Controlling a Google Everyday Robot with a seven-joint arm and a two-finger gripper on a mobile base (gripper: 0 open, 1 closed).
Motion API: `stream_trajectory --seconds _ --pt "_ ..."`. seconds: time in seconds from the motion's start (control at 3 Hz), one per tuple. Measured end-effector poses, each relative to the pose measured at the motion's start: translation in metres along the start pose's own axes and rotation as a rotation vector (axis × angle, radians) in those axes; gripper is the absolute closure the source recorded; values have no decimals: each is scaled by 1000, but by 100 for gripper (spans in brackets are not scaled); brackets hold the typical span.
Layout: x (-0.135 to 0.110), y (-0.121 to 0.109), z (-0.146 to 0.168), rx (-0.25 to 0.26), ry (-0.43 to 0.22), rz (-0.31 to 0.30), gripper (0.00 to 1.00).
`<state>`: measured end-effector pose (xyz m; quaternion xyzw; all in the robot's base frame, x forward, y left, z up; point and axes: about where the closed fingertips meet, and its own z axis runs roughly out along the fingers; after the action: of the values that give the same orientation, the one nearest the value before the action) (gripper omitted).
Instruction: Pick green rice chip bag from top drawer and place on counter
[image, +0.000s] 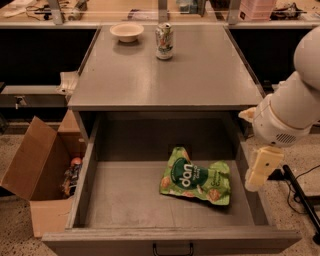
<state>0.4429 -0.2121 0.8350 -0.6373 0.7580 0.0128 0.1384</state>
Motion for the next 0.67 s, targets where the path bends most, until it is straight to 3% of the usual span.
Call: stream_trajectory --seconds 0.33,0.67 --pt "10 7 64 -56 -35 4 0" --pt "8 3 106 -76 -54 -8 0"
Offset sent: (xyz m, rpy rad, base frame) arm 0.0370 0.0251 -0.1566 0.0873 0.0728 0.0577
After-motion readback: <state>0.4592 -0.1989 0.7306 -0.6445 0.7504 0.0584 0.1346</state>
